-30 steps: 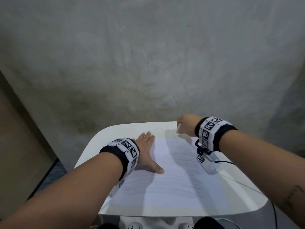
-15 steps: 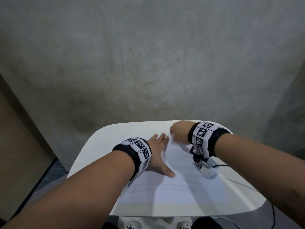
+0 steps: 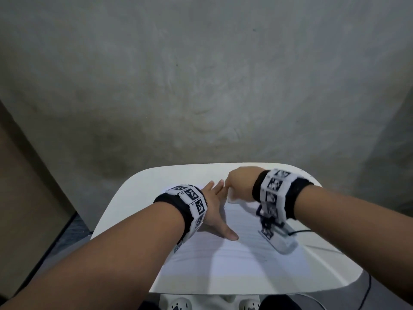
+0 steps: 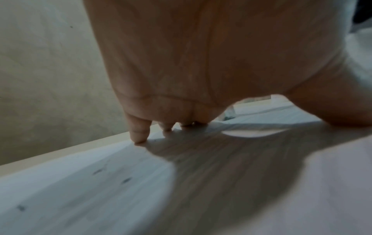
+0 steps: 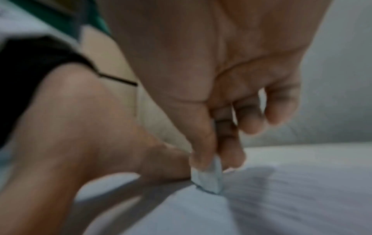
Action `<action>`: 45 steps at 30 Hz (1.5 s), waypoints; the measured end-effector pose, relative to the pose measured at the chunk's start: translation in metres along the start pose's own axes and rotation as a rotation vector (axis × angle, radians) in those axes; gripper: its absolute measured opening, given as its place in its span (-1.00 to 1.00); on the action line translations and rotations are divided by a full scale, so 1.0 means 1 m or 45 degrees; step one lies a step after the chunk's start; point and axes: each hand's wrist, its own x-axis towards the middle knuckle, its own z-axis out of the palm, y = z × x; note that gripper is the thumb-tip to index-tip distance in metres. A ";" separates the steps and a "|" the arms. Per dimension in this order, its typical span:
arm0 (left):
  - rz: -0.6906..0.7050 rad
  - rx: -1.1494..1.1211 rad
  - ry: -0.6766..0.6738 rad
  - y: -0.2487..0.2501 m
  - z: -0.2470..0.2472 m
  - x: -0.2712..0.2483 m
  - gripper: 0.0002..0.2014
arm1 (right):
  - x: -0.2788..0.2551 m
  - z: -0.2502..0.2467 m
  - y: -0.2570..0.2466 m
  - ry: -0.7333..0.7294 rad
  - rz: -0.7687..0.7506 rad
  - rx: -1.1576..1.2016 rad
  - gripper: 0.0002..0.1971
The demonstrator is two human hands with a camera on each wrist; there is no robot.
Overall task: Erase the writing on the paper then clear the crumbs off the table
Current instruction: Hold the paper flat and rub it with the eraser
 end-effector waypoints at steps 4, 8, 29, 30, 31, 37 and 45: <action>0.018 -0.033 0.018 -0.002 0.003 -0.001 0.28 | 0.011 -0.004 0.029 0.010 0.224 -0.069 -0.84; 0.027 -0.004 0.034 -0.002 0.004 -0.001 0.29 | 0.008 0.007 0.014 0.033 0.082 -0.116 -0.84; 0.045 0.001 0.010 -0.001 0.001 -0.002 0.25 | -0.002 0.004 0.004 0.002 0.069 -0.012 -0.79; 0.037 -0.011 0.008 -0.001 0.002 -0.003 0.26 | 0.000 0.002 0.014 0.034 0.134 -0.018 -0.80; 0.023 -0.019 0.010 -0.002 0.004 -0.001 0.27 | 0.001 -0.002 0.022 0.058 0.199 -0.049 -0.81; 0.008 -0.018 0.034 -0.001 0.004 -0.001 0.28 | 0.001 0.007 0.003 0.015 0.103 -0.091 -0.81; 0.011 -0.037 0.028 -0.002 0.004 0.000 0.29 | 0.024 0.009 0.021 0.005 0.221 -0.098 -0.83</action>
